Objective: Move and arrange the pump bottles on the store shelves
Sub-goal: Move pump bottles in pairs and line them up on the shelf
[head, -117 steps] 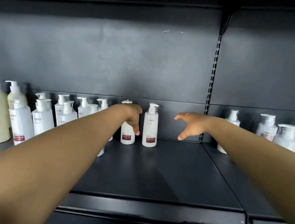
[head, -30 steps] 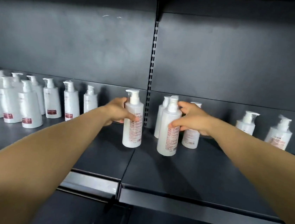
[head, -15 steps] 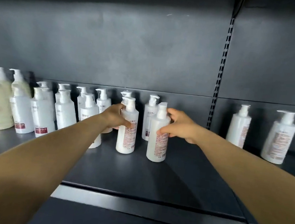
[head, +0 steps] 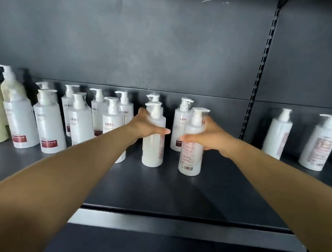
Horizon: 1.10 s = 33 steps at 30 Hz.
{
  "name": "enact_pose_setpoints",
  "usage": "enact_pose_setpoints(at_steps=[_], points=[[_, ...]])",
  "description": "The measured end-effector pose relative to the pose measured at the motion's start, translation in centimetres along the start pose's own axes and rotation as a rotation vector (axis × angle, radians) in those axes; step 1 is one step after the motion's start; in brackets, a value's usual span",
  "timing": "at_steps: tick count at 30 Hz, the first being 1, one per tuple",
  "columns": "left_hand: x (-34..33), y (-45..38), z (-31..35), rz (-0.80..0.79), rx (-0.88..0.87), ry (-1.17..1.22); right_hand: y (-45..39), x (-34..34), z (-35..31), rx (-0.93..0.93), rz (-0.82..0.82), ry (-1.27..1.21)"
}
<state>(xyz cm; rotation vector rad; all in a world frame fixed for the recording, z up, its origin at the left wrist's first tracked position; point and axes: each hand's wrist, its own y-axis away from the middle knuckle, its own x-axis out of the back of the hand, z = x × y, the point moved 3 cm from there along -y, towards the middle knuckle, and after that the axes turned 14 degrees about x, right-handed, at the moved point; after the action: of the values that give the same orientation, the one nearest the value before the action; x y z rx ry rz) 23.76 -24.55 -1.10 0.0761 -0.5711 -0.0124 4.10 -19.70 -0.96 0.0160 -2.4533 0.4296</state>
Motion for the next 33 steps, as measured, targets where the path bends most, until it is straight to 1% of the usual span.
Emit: enact_pose_setpoints(at_steps=[2,3,4,6,9,10,11,14,16,20,21,22,24,26,27,29,33], points=[[0.5,-0.1,0.0,-0.14,0.016,0.054,0.6,0.6,-0.3,-0.043,-0.122,-0.133],[0.8,-0.1,0.0,-0.189,0.012,0.07,0.8,1.0,-0.5,-0.047,-0.154,-0.163],[1.1,-0.1,0.0,-0.203,0.001,0.059,0.9,1.3,-0.5,-0.036,-0.168,-0.173],[1.5,-0.1,0.1,-0.157,-0.03,0.003,1.0,1.6,-0.6,-0.004,-0.149,-0.128],[1.6,0.1,0.2,0.011,-0.057,-0.067,1.1,0.8,-1.2,0.036,-0.027,0.064],[1.6,0.3,0.2,0.035,-0.061,-0.069,1.1,0.4,-1.3,0.042,0.003,0.088],[1.6,0.3,0.2,0.019,-0.056,-0.057,1.0,0.1,-1.3,0.039,-0.004,0.049],[2.1,0.6,0.2,-0.129,-0.043,-0.01,1.0,0.0,-1.2,0.006,-0.108,-0.144],[2.7,0.5,0.1,-0.125,-0.061,-0.042,0.9,0.5,-1.1,0.02,-0.09,-0.113],[2.6,0.6,0.3,0.059,-0.116,-0.109,0.7,-0.4,-1.2,0.024,0.11,0.057],[2.5,0.6,0.4,0.104,-0.125,-0.109,0.6,-0.7,-1.2,0.019,0.134,0.05],[2.5,0.7,0.4,0.132,-0.138,-0.111,0.6,-0.8,-1.2,0.01,0.124,0.0],[2.6,0.3,0.2,0.106,-0.149,-0.104,0.7,-0.8,-1.2,-0.001,0.032,-0.126],[3.1,0.3,0.1,0.006,-0.127,-0.07,0.8,-0.3,-1.1,0.014,-0.045,-0.16],[3.2,0.3,0.0,-0.033,-0.118,-0.059,0.7,-0.2,-1.1,0.023,-0.053,-0.156],[3.3,0.2,0.1,-0.051,-0.121,-0.065,0.5,-0.5,-1.0,0.037,-0.023,-0.126],[3.2,0.0,0.4,0.009,-0.128,-0.104,0.0,-1.8,-1.5,0.055,0.14,-0.007]])
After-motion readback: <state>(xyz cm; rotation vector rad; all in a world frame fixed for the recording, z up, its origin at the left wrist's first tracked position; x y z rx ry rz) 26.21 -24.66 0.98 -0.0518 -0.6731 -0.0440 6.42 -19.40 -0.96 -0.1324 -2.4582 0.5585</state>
